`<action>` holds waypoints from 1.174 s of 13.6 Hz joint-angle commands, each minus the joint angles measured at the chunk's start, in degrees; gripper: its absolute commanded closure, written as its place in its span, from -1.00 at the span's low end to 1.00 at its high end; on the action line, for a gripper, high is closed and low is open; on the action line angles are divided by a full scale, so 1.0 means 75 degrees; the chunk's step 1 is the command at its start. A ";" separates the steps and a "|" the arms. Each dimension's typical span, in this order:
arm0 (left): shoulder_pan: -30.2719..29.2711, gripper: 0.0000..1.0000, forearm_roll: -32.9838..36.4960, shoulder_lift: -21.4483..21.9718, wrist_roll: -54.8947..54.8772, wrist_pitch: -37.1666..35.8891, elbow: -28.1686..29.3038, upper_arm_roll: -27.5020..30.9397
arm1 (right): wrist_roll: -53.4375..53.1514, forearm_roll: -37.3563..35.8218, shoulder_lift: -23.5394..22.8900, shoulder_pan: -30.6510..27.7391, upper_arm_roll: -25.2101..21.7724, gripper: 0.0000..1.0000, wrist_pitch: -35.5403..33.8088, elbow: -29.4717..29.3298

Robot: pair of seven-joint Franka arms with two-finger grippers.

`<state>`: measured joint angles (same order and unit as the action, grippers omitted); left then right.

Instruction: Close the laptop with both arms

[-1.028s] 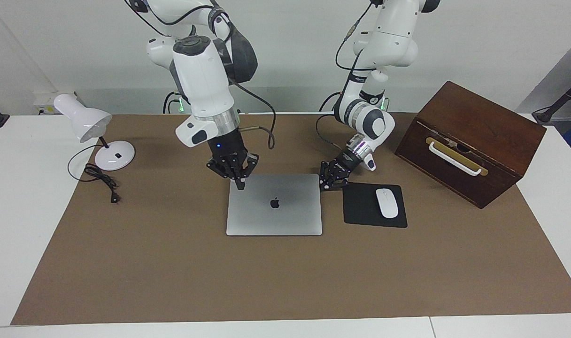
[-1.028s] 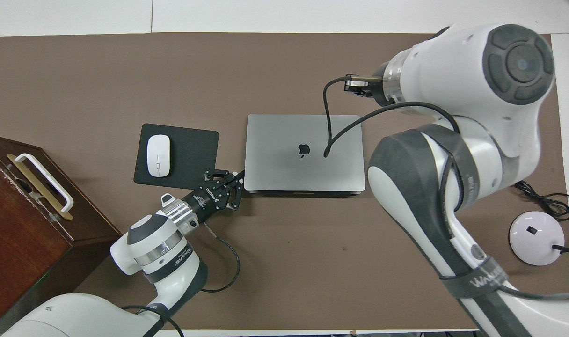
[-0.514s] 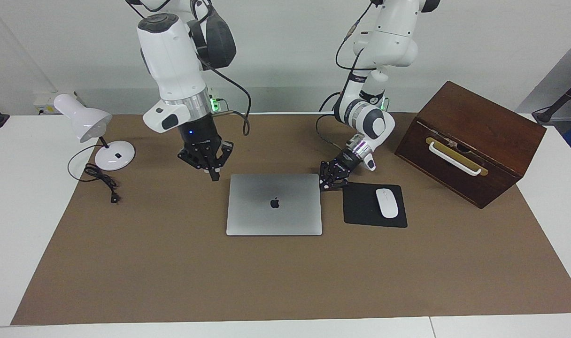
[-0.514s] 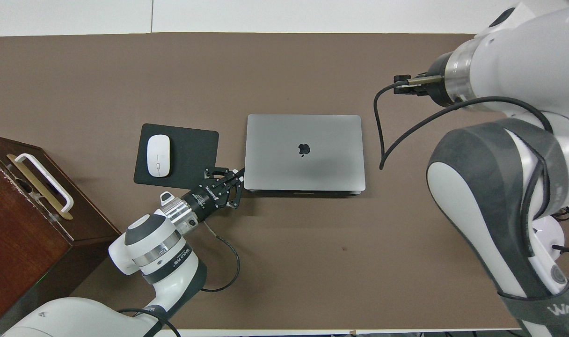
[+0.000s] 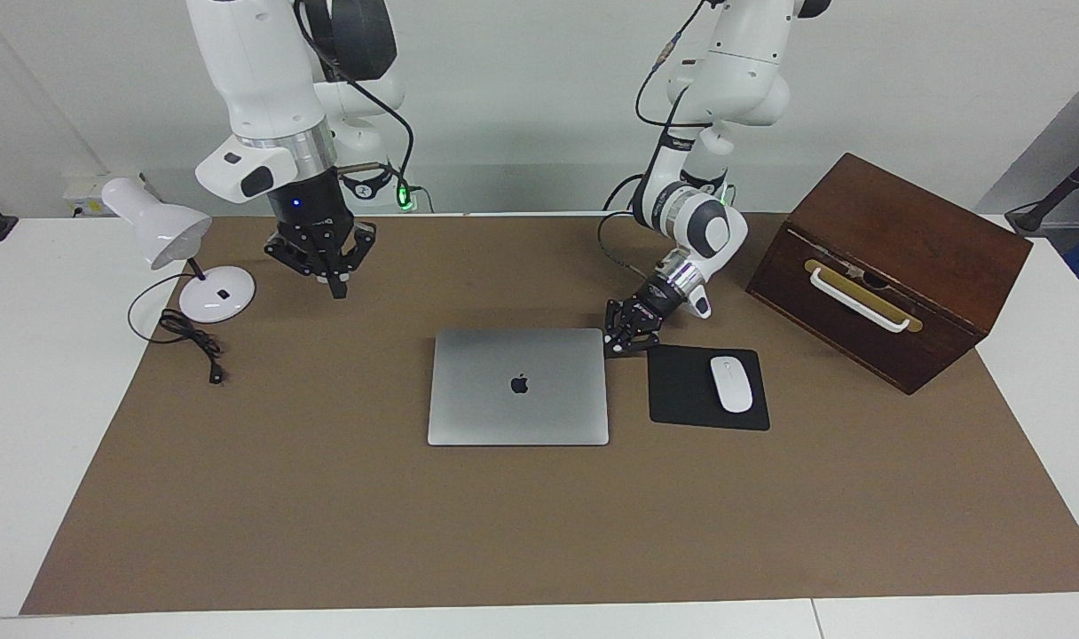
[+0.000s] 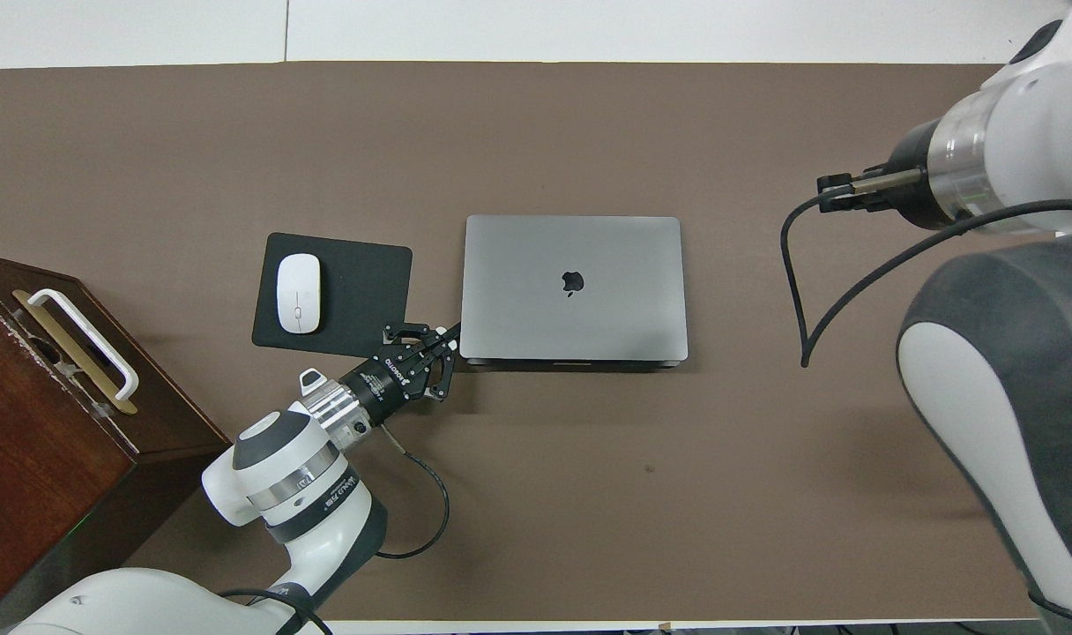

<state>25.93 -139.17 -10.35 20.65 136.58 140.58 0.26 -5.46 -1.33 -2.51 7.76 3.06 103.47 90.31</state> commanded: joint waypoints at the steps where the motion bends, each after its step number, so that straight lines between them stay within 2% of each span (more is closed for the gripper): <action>1: 0.0058 1.00 -0.0147 0.0640 -0.0070 0.0257 0.0486 0.0024 | 0.0376 -0.0045 0.0218 -0.0378 0.0073 1.00 -0.0657 -0.0170; 7: 0.0363 1.00 -0.0135 0.1203 -0.0116 0.0807 0.0884 0.0024 | 0.0295 0.0107 0.0417 -0.0683 -0.0033 1.00 -0.1678 -0.0171; 8: 0.0363 1.00 -0.0123 0.1355 -0.0116 0.0924 0.0931 0.0024 | 0.0306 0.0107 0.0429 -0.0939 0.0060 1.00 -0.1807 -0.0171; 13: 0.0316 1.00 0.0040 0.2198 -0.0140 0.2165 0.0873 0.0059 | 0.0365 0.0119 0.0441 -0.1713 0.0576 1.00 -0.1949 -0.0171; 15: 0.0270 1.00 0.0403 0.2550 -0.0140 0.2926 0.0675 0.0059 | 0.0353 0.0119 0.0487 -0.1738 0.0588 1.00 -0.1902 -0.0171; 16: 0.0258 1.00 0.0416 0.2586 -0.0140 0.3208 0.0477 0.0059 | 0.0365 0.0119 0.0499 -0.1738 0.0588 -0.02 -0.1902 -0.0171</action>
<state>27.63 -136.99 6.28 20.00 156.37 145.17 0.32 -3.90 -1.13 0.33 -3.66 6.31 89.79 88.96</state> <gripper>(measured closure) 0.991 0.987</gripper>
